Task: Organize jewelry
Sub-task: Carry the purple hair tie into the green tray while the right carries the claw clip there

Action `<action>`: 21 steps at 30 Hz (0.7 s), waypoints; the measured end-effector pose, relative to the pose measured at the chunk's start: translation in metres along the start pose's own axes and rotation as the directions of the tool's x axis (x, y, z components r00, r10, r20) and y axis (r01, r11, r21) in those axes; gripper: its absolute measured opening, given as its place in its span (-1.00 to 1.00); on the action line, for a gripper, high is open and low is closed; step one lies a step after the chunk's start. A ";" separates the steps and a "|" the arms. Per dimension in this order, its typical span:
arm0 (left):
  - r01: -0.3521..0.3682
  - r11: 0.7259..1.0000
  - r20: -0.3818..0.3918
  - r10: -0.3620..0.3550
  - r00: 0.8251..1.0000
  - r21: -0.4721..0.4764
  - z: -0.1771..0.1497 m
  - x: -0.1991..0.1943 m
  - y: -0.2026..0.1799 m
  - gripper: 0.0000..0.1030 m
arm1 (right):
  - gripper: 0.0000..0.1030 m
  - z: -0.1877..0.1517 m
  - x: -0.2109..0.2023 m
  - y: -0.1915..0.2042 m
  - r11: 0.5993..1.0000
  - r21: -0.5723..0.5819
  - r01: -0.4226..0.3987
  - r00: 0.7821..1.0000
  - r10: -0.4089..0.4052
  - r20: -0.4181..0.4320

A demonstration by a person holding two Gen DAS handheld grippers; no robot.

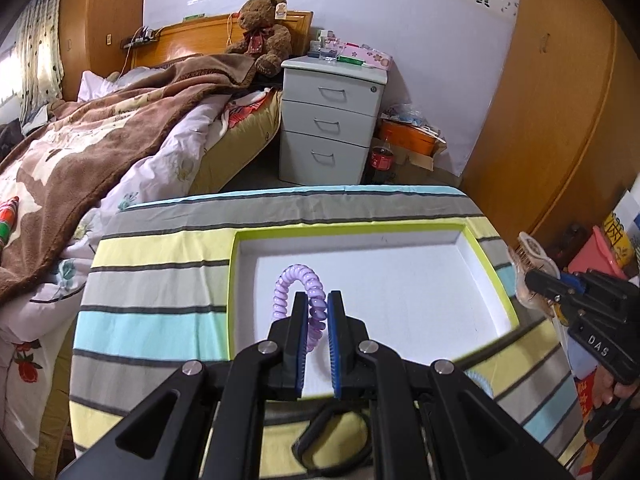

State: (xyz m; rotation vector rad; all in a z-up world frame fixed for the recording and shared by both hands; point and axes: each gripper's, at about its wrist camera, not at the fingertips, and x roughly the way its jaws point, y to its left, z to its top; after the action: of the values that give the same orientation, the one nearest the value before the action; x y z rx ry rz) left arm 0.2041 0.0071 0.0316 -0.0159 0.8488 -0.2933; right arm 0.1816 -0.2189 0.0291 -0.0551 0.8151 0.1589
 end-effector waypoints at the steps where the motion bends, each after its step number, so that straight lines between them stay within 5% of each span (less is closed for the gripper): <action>1: 0.002 1.000 0.001 -0.002 1.000 -0.003 0.001 0.003 0.000 -0.81 | -0.76 0.002 0.005 0.000 1.000 0.001 0.003 1.000 -0.003 -0.003; 21: -0.041 0.999 -0.075 0.040 0.996 -0.014 0.020 0.068 0.009 -0.81 | -0.76 0.023 0.069 0.007 0.999 -0.028 0.027 0.996 -0.029 -0.080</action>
State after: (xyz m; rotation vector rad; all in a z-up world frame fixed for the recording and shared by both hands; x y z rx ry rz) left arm 0.2640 -0.0046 -0.0066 -0.0021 0.9250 -0.2506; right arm 0.2433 -0.2012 -0.0050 -0.0993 0.8924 0.1418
